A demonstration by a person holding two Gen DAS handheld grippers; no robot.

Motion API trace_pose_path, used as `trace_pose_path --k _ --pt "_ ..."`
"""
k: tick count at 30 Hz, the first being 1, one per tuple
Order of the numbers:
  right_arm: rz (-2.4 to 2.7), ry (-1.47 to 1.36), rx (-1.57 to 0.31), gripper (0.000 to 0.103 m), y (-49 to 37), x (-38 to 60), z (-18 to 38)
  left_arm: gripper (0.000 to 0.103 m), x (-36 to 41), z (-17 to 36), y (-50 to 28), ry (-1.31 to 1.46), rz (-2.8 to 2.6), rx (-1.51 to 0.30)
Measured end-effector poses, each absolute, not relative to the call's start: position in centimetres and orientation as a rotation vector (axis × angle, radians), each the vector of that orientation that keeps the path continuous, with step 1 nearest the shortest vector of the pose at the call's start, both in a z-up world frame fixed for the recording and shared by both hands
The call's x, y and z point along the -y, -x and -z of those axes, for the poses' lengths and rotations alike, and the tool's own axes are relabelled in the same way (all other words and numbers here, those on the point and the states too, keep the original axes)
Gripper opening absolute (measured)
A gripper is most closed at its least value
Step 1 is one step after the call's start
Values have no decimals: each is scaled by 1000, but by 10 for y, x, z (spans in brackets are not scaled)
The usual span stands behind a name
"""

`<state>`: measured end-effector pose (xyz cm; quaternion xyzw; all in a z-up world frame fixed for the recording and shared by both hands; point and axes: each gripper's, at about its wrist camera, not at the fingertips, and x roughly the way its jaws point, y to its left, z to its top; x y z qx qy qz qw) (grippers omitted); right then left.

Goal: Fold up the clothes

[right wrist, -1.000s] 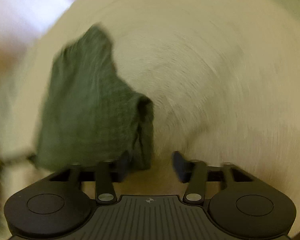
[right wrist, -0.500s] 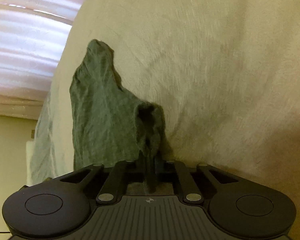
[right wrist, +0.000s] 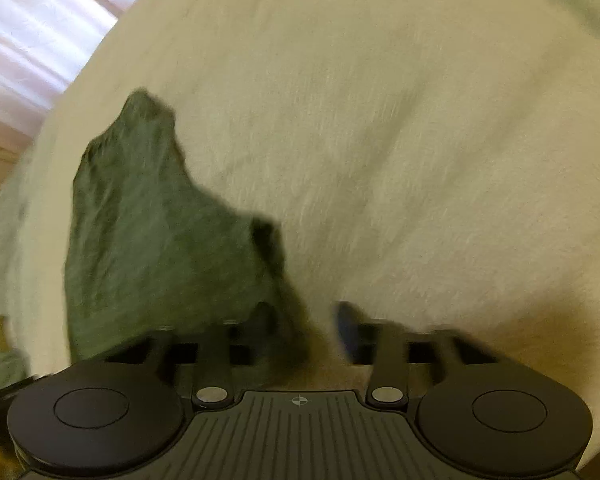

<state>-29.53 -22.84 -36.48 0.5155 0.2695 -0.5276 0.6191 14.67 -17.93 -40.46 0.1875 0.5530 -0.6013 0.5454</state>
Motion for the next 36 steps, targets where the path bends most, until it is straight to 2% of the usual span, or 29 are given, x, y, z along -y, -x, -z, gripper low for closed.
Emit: trace_pose_path --k 4,8,11,14,19,25,30,31,32,33,34,36 --pt "1196 -905 -660 65 266 231 327 16 186 368 -134 -534 1414 -1026" --pt "1077 -705 -699 65 213 244 325 16 210 361 -106 -529 1535 -943" --pt "1026 -635 -805 65 187 238 349 16 217 381 -84 -625 1567 -933" --pt "1018 -641 -928 65 188 219 375 15 192 395 -83 -684 1526 -951" --pt "1073 -746 -989 65 217 182 383 15 140 394 -88 -742 1437 -1026" --pt "1143 -896 -1013 65 219 160 352 16 113 372 -86 -916 1327 -1100" --pt "1174 -1018 -971 66 208 121 308 24 85 320 -102 -945 1306 -1073" --pt "1171 -1023 -958 66 201 113 298 29 80 307 -104 -951 1314 -1045" --pt "1167 -1023 -946 71 194 105 287 34 74 294 -106 -958 1321 -1017" --pt "1166 -1014 -936 85 187 96 276 35 69 282 -109 -965 1328 -989" --pt "1168 -999 -926 90 180 88 264 38 62 268 -112 -964 1334 -966" --pt "1168 -962 -898 91 168 72 242 41 47 243 -121 -942 1342 -937"
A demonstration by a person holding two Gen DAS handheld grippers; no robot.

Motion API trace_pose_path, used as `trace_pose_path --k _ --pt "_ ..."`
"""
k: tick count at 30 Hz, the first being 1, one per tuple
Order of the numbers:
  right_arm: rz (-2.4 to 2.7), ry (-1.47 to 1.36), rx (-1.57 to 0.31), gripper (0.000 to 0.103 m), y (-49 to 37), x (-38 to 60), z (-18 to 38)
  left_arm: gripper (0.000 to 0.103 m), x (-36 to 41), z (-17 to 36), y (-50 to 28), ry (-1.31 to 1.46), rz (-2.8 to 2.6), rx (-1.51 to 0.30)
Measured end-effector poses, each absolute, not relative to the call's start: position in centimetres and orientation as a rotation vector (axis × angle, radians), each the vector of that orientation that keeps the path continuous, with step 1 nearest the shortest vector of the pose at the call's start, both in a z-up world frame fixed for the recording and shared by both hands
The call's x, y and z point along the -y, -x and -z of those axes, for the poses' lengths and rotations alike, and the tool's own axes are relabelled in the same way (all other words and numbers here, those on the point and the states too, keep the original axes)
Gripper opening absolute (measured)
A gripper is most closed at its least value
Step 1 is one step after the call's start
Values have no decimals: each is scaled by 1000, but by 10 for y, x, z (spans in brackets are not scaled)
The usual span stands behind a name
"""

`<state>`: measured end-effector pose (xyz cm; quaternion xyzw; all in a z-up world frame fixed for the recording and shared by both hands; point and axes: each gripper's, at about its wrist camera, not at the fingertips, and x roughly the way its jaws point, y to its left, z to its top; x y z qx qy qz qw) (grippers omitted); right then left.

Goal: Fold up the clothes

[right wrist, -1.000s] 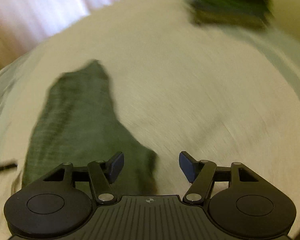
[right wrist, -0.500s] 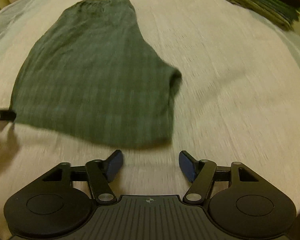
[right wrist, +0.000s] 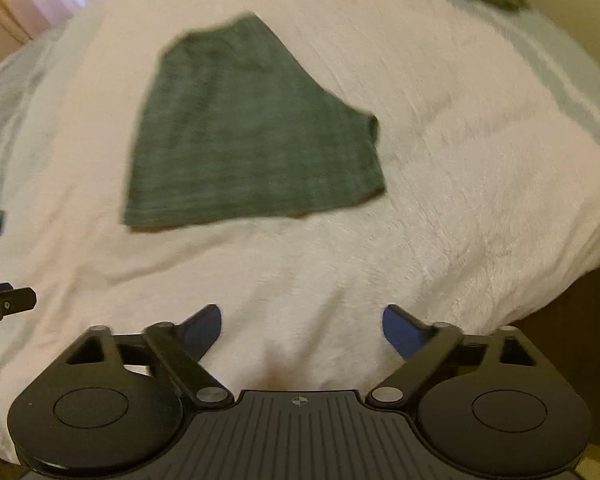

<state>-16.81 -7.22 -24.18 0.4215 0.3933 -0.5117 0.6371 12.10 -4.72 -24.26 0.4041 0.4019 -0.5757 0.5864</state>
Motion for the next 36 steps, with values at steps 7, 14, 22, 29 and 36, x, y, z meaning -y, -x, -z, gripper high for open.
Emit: trace_pose_path --k 7,14,22,29,36 --pt "1200 -882 -855 103 141 33 186 48 4 174 -144 -847 1395 -886" --pt "1252 -891 -792 103 143 4 159 57 -20 146 -142 -825 1422 -824" --pt "1273 -854 -754 103 135 -12 137 64 -31 122 -129 -798 1479 -746" --pt "1278 -847 -752 103 134 -17 132 66 -38 114 -127 -777 1474 -730" --pt "1278 -848 -759 103 135 -20 131 67 -39 116 -124 -787 1478 -734"
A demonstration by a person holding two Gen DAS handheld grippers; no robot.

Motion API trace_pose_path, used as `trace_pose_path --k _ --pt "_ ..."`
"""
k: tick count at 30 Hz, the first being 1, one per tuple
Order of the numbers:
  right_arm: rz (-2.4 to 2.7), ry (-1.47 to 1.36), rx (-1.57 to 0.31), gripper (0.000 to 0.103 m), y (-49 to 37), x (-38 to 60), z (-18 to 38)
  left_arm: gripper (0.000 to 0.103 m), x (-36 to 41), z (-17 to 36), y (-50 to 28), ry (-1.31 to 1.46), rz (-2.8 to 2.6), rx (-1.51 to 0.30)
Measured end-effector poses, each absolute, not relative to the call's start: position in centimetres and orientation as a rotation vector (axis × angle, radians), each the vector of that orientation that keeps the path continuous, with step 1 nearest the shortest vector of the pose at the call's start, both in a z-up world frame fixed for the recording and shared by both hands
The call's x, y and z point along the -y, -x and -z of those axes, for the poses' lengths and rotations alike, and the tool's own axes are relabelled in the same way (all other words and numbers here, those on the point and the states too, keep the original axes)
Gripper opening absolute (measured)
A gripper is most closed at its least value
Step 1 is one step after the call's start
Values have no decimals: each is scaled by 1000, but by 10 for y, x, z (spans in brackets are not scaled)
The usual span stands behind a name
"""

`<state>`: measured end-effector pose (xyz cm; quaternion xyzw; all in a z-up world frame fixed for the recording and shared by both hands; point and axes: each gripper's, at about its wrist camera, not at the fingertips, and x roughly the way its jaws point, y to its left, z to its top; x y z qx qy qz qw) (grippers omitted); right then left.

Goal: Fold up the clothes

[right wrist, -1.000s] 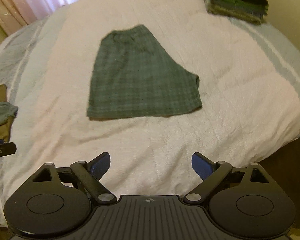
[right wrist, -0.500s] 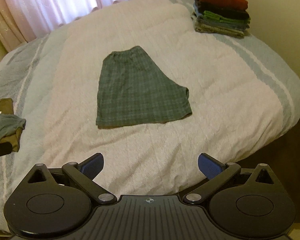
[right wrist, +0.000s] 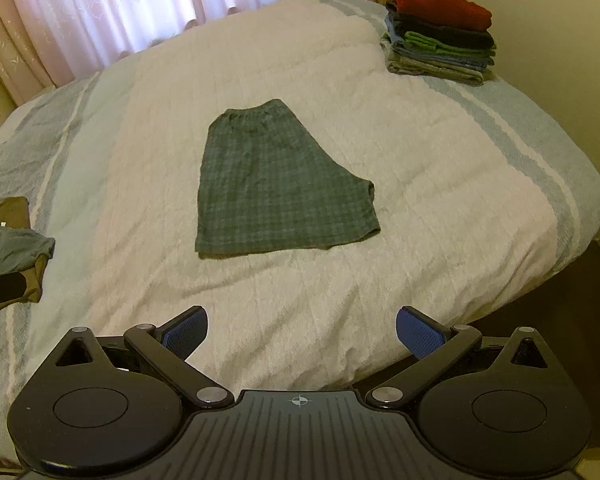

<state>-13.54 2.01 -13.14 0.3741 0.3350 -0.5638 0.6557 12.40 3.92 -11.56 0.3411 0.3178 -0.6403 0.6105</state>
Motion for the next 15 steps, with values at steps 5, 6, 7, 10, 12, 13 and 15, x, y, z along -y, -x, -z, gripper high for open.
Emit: trace_pose_path --k 5,6,7,10,12,13,15 --pt "1284 -866 -763 103 137 -21 131 71 -37 115 -121 -805 1482 -736" --pt "1282 -868 -765 103 137 -20 130 71 -36 115 -121 -807 1481 -738" --pt "1280 -869 -768 103 137 -19 130 71 -35 115 -121 -809 1479 -740" --pt "1274 -872 -777 103 136 -16 129 72 -32 115 -120 -813 1470 -748" --pt "1262 -867 -787 103 136 -11 130 72 -29 116 -120 -815 1462 -754" --pt "1255 -865 -791 103 135 -8 130 73 -27 116 -120 -816 1456 -758" --pt "1244 -863 -799 103 135 -4 133 73 -23 119 -119 -814 1443 -766"
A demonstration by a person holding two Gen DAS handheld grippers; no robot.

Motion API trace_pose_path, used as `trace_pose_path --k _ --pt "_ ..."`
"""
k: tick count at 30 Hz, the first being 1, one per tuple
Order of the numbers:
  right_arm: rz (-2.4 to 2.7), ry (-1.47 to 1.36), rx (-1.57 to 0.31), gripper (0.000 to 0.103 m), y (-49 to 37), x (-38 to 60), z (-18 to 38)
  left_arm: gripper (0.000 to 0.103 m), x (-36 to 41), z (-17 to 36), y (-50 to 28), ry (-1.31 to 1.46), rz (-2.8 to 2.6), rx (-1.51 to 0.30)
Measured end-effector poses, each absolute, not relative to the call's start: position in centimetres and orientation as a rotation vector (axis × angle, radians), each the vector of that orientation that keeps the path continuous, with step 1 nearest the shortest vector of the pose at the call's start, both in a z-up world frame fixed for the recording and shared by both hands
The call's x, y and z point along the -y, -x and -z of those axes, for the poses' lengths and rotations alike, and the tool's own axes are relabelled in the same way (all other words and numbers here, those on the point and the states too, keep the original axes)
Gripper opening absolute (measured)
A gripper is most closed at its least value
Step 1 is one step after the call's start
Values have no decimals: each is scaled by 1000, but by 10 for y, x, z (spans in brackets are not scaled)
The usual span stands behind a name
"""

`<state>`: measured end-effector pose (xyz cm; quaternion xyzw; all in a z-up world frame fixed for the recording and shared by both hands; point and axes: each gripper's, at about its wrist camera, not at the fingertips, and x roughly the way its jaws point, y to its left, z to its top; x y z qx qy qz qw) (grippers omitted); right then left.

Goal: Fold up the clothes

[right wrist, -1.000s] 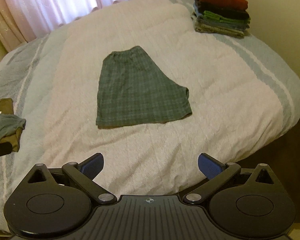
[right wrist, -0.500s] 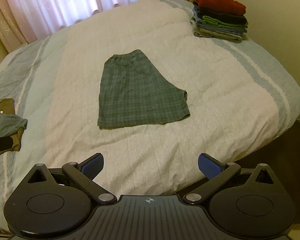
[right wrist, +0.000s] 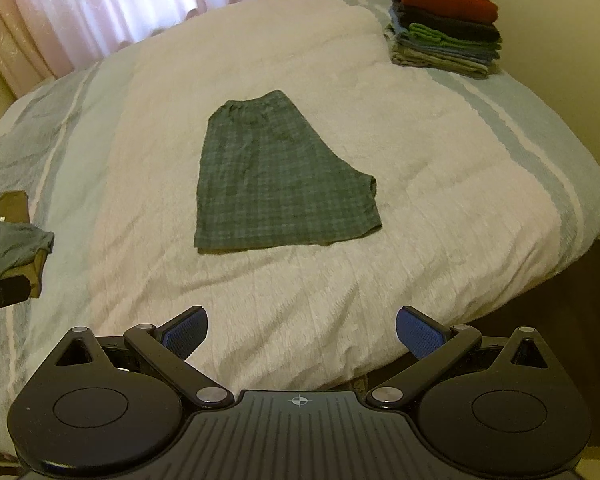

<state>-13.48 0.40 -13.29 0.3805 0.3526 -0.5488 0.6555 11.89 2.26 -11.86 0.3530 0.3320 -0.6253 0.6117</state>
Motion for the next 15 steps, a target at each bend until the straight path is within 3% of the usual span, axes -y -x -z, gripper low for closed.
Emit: trace_pose_path --k 15 --pt "1149 -807 -838 103 177 90 142 73 51 130 -70 -814 1343 -807"
